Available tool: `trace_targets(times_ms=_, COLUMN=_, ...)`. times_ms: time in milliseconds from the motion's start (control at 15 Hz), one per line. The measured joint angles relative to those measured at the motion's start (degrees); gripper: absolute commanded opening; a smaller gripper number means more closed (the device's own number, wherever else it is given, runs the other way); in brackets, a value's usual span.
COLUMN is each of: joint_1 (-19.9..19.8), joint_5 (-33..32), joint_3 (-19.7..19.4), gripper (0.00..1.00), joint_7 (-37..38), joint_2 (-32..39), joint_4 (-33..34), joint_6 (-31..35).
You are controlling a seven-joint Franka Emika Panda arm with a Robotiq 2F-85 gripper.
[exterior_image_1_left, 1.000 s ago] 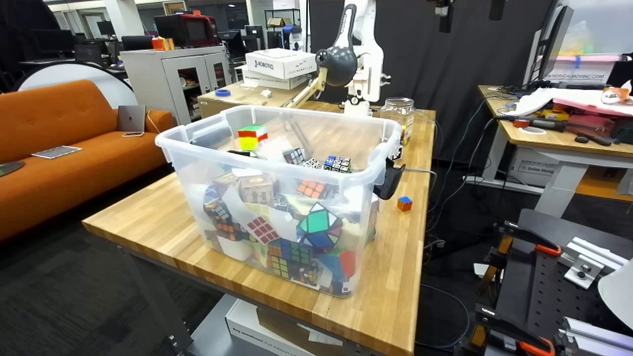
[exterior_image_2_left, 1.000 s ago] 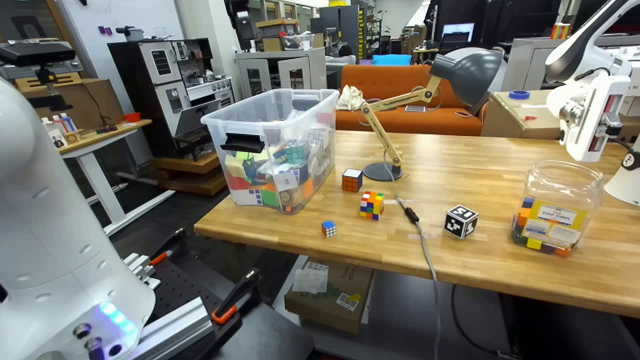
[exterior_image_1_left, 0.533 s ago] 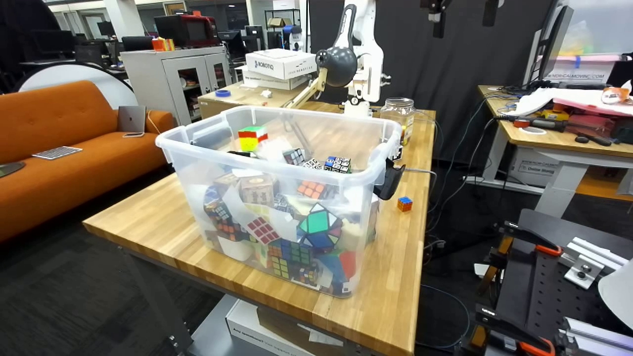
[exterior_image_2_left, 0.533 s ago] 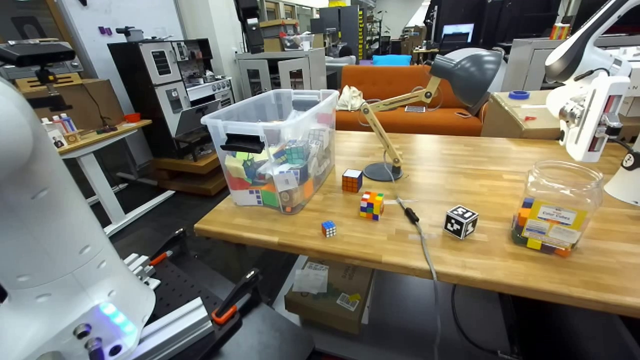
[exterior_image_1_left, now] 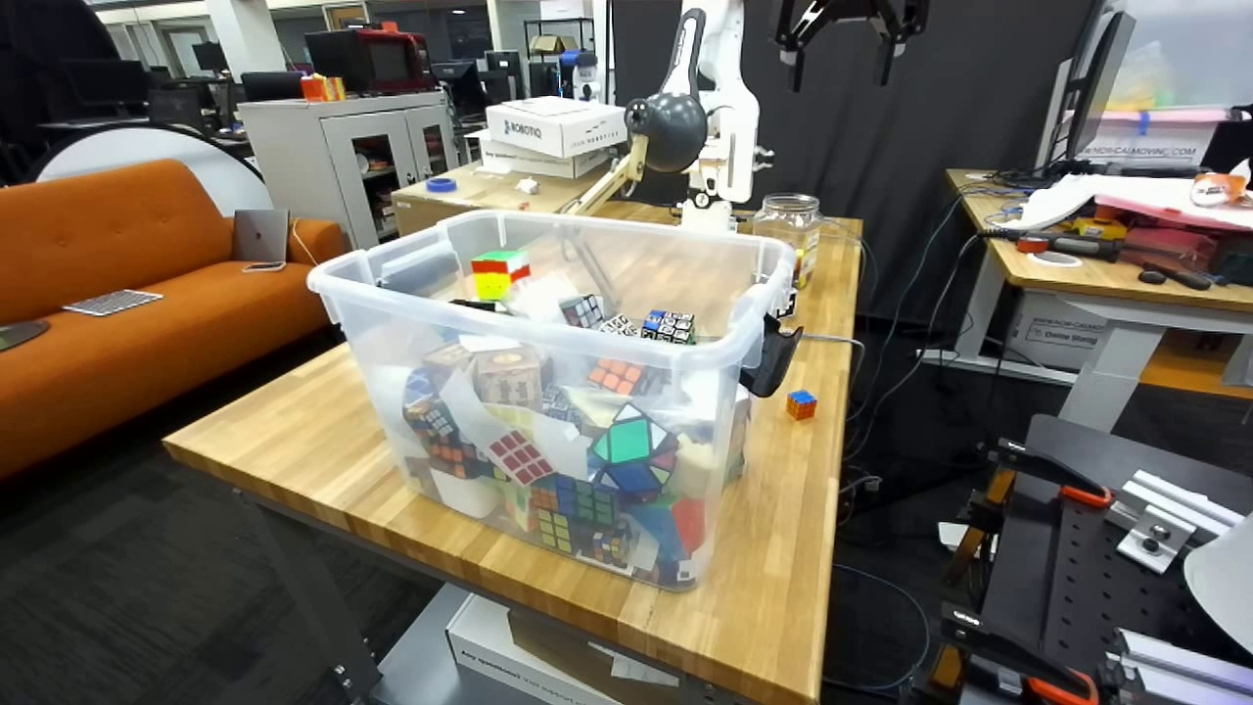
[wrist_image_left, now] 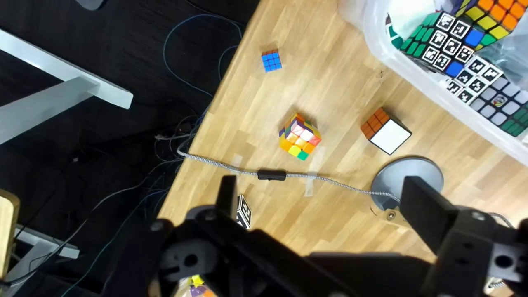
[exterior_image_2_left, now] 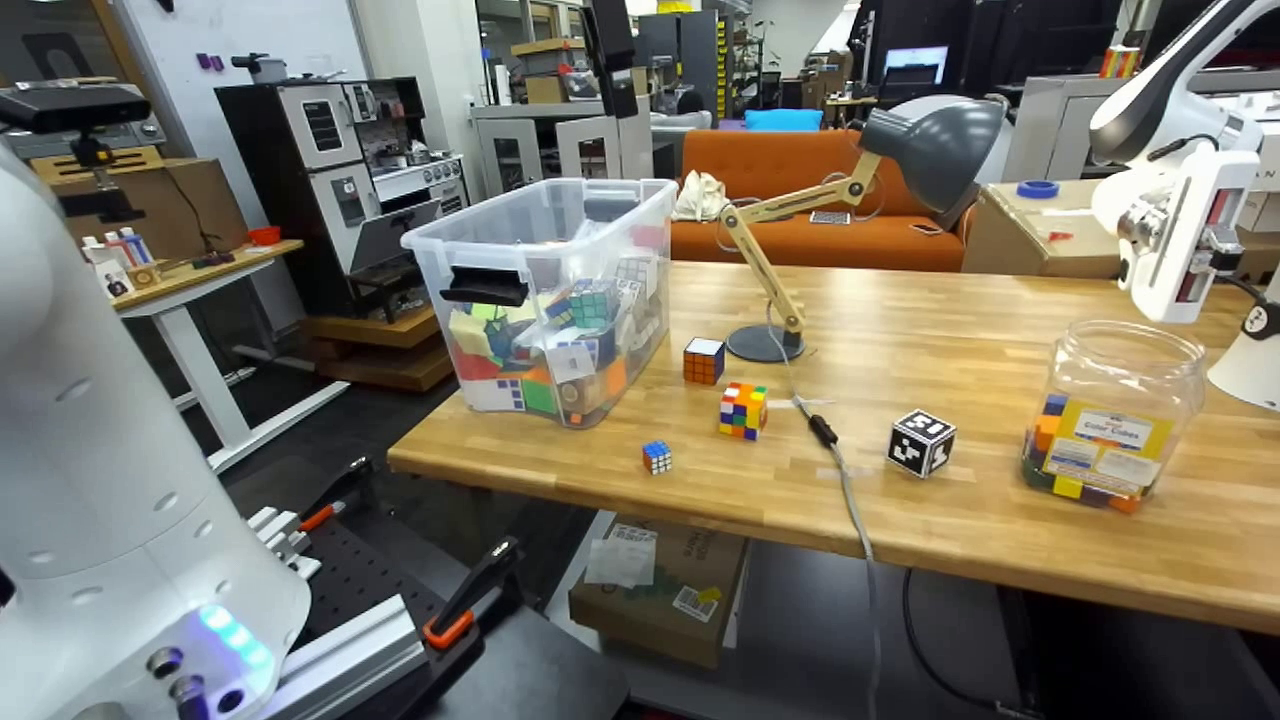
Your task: Take the Rubik's Cube and place it inside the box
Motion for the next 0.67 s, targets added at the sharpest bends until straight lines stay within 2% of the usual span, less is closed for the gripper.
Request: trace_targets(times_ms=667, joint_1=0.04, joint_5=0.14, joint_3=0.07, gripper=1.00, joint_7=0.01, joint_2=0.00, joint_4=0.50, joint_6=-0.02)
